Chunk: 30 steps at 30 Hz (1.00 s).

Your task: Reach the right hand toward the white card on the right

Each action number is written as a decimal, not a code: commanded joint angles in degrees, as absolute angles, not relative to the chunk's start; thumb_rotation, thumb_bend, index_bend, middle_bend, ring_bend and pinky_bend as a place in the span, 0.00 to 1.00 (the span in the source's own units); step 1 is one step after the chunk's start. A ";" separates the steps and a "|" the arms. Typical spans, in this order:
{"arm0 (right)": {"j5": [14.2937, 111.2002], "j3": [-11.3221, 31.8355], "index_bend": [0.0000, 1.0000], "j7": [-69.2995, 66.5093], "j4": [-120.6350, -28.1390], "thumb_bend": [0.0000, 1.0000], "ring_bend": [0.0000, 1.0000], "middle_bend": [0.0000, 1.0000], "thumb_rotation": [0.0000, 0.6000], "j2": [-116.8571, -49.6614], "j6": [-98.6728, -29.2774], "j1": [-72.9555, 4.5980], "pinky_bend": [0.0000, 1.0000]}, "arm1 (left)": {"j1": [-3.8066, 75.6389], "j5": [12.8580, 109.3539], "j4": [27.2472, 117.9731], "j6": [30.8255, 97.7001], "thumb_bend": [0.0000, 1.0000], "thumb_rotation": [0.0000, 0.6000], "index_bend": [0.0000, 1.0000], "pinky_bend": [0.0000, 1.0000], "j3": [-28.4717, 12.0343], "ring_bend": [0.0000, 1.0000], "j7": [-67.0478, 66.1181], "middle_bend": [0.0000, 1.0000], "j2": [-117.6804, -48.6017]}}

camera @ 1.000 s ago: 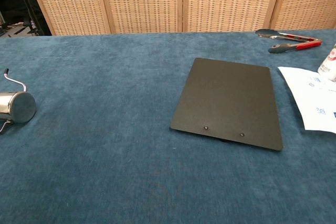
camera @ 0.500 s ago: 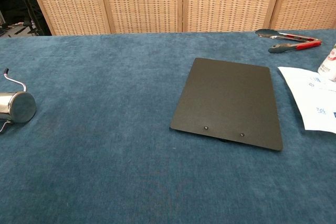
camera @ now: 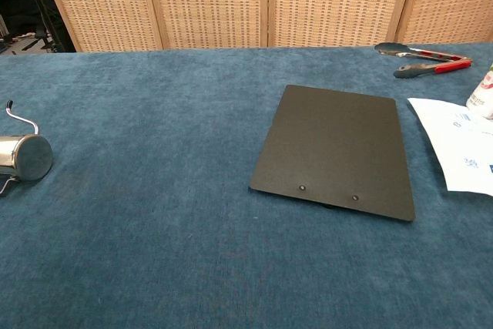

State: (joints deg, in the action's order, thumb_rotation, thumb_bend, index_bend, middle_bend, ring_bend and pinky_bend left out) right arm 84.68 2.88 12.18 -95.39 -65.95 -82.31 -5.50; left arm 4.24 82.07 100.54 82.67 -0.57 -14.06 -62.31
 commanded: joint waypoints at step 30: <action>83.89 7.11 0.00 19.14 -91.99 0.33 0.67 0.55 1.00 -69.98 -85.76 -7.14 0.61 | 4.29 81.62 100.56 82.69 0.10 1.00 0.00 0.00 -0.93 0.00 -13.58 0.00 -62.32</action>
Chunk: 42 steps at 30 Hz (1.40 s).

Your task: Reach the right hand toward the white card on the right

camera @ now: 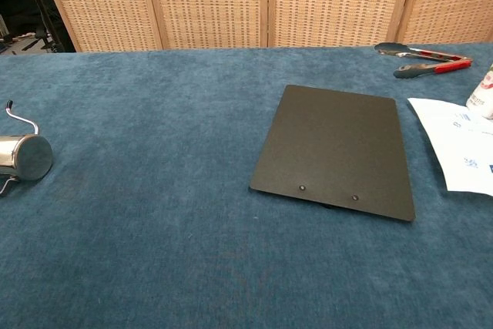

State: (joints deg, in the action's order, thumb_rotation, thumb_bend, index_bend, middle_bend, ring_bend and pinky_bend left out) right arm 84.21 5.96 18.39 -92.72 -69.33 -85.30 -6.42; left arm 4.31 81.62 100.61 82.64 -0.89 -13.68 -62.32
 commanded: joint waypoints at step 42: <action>17.04 2.68 0.00 43.39 -95.83 0.87 0.87 0.74 1.00 -62.71 -40.26 -46.25 0.79 | 4.03 82.29 99.78 83.35 0.10 1.00 0.00 0.00 -1.11 0.00 -11.10 0.00 -61.78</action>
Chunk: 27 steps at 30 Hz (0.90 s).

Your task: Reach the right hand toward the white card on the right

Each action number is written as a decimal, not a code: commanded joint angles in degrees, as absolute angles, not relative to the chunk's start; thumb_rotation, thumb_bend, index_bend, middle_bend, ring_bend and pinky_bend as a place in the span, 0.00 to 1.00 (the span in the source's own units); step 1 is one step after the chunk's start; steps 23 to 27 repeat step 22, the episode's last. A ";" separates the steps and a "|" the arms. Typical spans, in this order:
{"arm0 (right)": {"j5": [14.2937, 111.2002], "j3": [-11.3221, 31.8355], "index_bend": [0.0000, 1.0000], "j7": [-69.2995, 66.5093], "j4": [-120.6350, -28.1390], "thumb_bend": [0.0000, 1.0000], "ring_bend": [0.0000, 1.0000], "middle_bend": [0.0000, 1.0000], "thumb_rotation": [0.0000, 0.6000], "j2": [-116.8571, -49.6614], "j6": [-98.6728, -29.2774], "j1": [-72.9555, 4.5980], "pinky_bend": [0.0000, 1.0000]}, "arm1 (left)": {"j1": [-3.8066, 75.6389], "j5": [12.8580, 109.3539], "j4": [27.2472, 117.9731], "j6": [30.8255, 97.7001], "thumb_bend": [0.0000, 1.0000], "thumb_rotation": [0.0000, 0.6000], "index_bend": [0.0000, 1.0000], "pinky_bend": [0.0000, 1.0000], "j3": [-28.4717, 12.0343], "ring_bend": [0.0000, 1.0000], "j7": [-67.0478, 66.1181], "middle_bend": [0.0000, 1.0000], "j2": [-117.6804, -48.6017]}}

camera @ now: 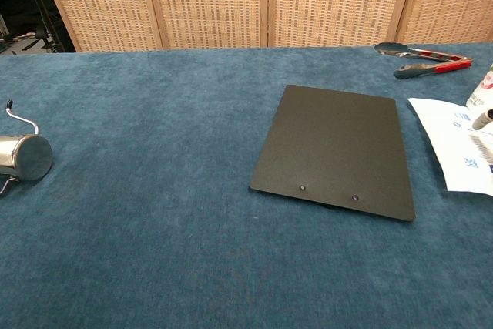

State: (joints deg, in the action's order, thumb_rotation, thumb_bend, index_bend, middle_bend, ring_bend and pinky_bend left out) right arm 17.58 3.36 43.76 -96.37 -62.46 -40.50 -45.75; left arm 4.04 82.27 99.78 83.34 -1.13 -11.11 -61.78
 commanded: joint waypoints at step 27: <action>18.63 -3.08 0.00 36.18 -95.46 0.87 0.87 0.74 1.00 -62.92 -39.98 -49.24 0.79 | 3.91 82.52 100.21 83.57 0.10 1.00 0.00 0.00 -1.05 0.00 -11.35 0.00 -61.69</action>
